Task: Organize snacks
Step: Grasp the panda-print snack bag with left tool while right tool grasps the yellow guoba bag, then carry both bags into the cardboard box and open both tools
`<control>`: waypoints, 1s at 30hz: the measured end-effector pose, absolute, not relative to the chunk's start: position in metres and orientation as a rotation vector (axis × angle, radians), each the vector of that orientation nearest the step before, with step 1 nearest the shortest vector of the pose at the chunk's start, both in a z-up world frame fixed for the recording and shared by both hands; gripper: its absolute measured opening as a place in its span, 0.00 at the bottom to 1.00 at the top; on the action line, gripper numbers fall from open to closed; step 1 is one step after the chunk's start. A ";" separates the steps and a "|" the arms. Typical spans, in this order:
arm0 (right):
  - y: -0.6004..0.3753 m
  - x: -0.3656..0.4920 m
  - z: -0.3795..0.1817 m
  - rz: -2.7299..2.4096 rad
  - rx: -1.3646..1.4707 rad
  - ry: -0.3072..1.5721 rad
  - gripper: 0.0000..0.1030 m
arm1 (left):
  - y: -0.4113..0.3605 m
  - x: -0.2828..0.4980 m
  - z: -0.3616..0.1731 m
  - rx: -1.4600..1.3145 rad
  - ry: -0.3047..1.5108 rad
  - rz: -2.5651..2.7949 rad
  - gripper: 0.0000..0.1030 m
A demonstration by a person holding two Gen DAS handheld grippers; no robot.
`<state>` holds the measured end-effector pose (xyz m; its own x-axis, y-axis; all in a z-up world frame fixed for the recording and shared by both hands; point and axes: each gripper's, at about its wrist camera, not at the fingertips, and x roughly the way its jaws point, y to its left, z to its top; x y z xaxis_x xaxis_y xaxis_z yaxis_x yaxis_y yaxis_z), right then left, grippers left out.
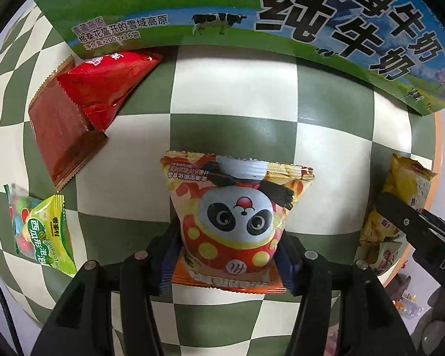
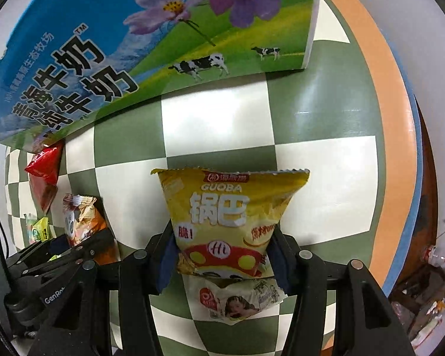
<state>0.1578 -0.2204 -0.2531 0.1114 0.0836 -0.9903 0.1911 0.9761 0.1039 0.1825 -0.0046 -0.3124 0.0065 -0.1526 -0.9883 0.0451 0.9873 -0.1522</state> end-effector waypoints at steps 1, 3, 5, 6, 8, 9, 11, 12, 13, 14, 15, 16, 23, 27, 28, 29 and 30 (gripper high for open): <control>-0.219 0.158 -0.254 -0.082 0.225 1.459 0.56 | -0.004 0.181 -0.312 -0.082 1.554 -0.154 0.53; -0.219 0.156 -0.255 -0.083 0.229 1.455 0.56 | -0.007 0.185 -0.310 -0.078 1.547 -0.153 0.51; -0.219 0.155 -0.254 -0.077 0.222 1.446 0.56 | -0.014 0.179 -0.303 -0.079 1.525 -0.149 0.49; -0.218 0.153 -0.251 -0.069 0.217 1.433 0.54 | -0.017 0.176 -0.295 -0.071 1.507 -0.150 0.47; -0.213 0.149 -0.250 -0.051 0.207 1.415 0.53 | -0.019 0.169 -0.284 -0.059 1.498 -0.173 0.46; -0.212 0.146 -0.244 -0.039 0.206 1.400 0.52 | -0.020 0.167 -0.279 -0.059 1.485 -0.179 0.44; -0.211 0.143 -0.232 -0.018 0.213 1.378 0.52 | -0.022 0.163 -0.262 -0.052 1.454 -0.196 0.44; -0.211 0.141 -0.225 -0.002 0.220 1.365 0.52 | -0.023 0.161 -0.252 -0.055 1.437 -0.207 0.44; -0.211 0.139 -0.216 0.018 0.235 1.349 0.52 | -0.024 0.160 -0.242 -0.058 1.418 -0.219 0.44; -0.210 0.138 -0.206 0.037 0.243 1.335 0.52 | -0.024 0.159 -0.233 -0.061 1.404 -0.226 0.44; -0.210 0.137 -0.200 0.047 0.247 1.326 0.52 | -0.025 0.159 -0.219 -0.075 1.385 -0.240 0.44; -0.210 0.136 -0.189 0.066 0.257 1.309 0.52 | -0.025 0.160 -0.211 -0.087 1.373 -0.249 0.44; -0.213 0.162 -0.109 0.177 0.299 1.217 0.52 | -0.030 0.197 -0.117 -0.196 1.249 -0.341 0.44; -0.222 0.204 -0.076 0.179 0.262 1.175 0.52 | -0.042 0.248 -0.100 -0.203 1.245 -0.350 0.44; -0.223 0.214 -0.074 0.175 0.250 1.176 0.52 | -0.047 0.261 -0.103 -0.208 1.255 -0.348 0.44; -0.230 0.227 -0.072 0.170 0.247 1.181 0.52 | -0.052 0.274 -0.107 -0.204 1.275 -0.347 0.44; -0.230 0.240 -0.073 0.165 0.237 1.196 0.52 | -0.054 0.284 -0.112 -0.205 1.301 -0.347 0.44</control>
<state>0.2399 -0.2305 -0.0729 0.3586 0.2509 -0.8991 -0.0015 0.9633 0.2683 0.2842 -0.0542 -0.1122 0.2254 -0.3631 -0.9041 0.1356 0.9306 -0.3400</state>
